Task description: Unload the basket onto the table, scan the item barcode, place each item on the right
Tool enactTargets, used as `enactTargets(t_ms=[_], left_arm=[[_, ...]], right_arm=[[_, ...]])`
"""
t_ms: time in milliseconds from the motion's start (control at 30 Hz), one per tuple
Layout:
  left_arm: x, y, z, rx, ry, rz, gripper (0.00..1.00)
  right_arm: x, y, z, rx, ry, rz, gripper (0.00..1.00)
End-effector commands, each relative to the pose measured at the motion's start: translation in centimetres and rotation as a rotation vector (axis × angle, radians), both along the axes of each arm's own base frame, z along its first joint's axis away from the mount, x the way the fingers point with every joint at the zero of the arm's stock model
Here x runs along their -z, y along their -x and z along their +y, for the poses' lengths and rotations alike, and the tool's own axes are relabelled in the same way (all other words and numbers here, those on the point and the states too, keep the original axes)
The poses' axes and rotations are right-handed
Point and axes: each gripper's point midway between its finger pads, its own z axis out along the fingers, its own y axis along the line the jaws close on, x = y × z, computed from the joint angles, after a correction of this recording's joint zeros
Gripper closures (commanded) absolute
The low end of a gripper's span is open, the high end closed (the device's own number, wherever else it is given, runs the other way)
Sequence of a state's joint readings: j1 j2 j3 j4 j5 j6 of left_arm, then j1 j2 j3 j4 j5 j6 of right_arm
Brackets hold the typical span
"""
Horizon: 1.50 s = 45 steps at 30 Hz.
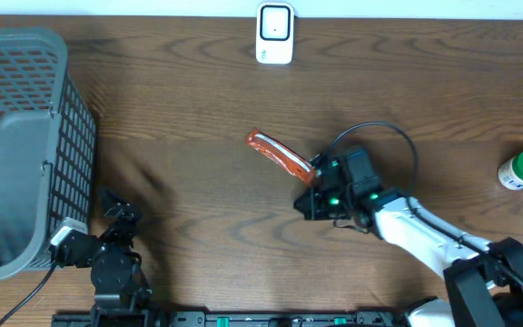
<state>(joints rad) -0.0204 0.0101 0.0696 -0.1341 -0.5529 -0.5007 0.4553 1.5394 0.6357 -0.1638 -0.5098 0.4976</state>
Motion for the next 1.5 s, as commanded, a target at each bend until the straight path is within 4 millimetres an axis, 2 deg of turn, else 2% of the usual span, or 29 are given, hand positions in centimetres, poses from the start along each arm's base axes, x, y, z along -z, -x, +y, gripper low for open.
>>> enactTargets(t_ms=[0, 133, 267, 400, 567, 667, 700, 733, 767, 800, 833, 1000, 1233, 1367, 1467], left_arm=[[1.1, 0.2, 0.3, -0.019, -0.005, 0.035, 0.03], [1.1, 0.2, 0.3, -0.019, -0.005, 0.035, 0.03], [1.1, 0.2, 0.3, -0.019, -0.005, 0.035, 0.03], [1.1, 0.2, 0.3, -0.019, -0.005, 0.035, 0.03], [1.1, 0.2, 0.3, -0.019, -0.005, 0.035, 0.03], [1.1, 0.2, 0.3, -0.019, -0.005, 0.035, 0.03], [1.1, 0.2, 0.3, -0.019, -0.005, 0.035, 0.03], [1.1, 0.2, 0.3, -0.019, -0.005, 0.035, 0.03], [1.1, 0.2, 0.3, -0.019, -0.005, 0.035, 0.03], [1.1, 0.2, 0.3, -0.019, -0.005, 0.035, 0.03], [1.1, 0.2, 0.3, -0.019, -0.005, 0.035, 0.03], [1.1, 0.2, 0.3, -0.019, -0.005, 0.035, 0.03], [1.1, 0.2, 0.3, -0.019, -0.005, 0.035, 0.03], [1.1, 0.2, 0.3, -0.019, -0.005, 0.035, 0.03], [1.1, 0.2, 0.3, -0.019, -0.005, 0.035, 0.03]], right_arm=[[1.8, -1.0, -0.5, 0.064, 0.102, -0.017, 0.99], [4.5, -2.6, -1.4, 0.112, 0.186, -0.051, 0.99], [5.7, -4.4, -2.5, 0.166, 0.213, -0.083, 0.99], [5.5, -6.9, -5.4, 0.266, 0.284, -0.135, 0.99], [4.2, -10.2, -8.7, 0.337, 0.287, -0.176, 0.99], [2.9, -11.1, -8.2, 0.301, 0.190, -0.175, 0.99], [2.4, -11.0, -7.4, 0.276, 0.128, -0.162, 0.91], [2.0, -10.9, -6.7, 0.254, 0.085, -0.151, 0.67], [1.6, -10.5, -5.9, 0.236, 0.033, -0.128, 0.36], [1.4, -10.0, -5.2, 0.232, -0.015, -0.093, 0.12], [1.1, -9.6, -4.6, 0.232, -0.054, -0.056, 0.01], [1.3, -7.1, -2.4, 0.304, -0.130, 0.156, 0.01], [2.9, -3.6, -2.6, 0.590, 0.002, 0.419, 0.01], [4.2, -3.3, -3.6, 0.816, 0.082, 0.458, 0.01], [4.7, -4.1, -4.2, 0.992, 0.082, 0.444, 0.01]])
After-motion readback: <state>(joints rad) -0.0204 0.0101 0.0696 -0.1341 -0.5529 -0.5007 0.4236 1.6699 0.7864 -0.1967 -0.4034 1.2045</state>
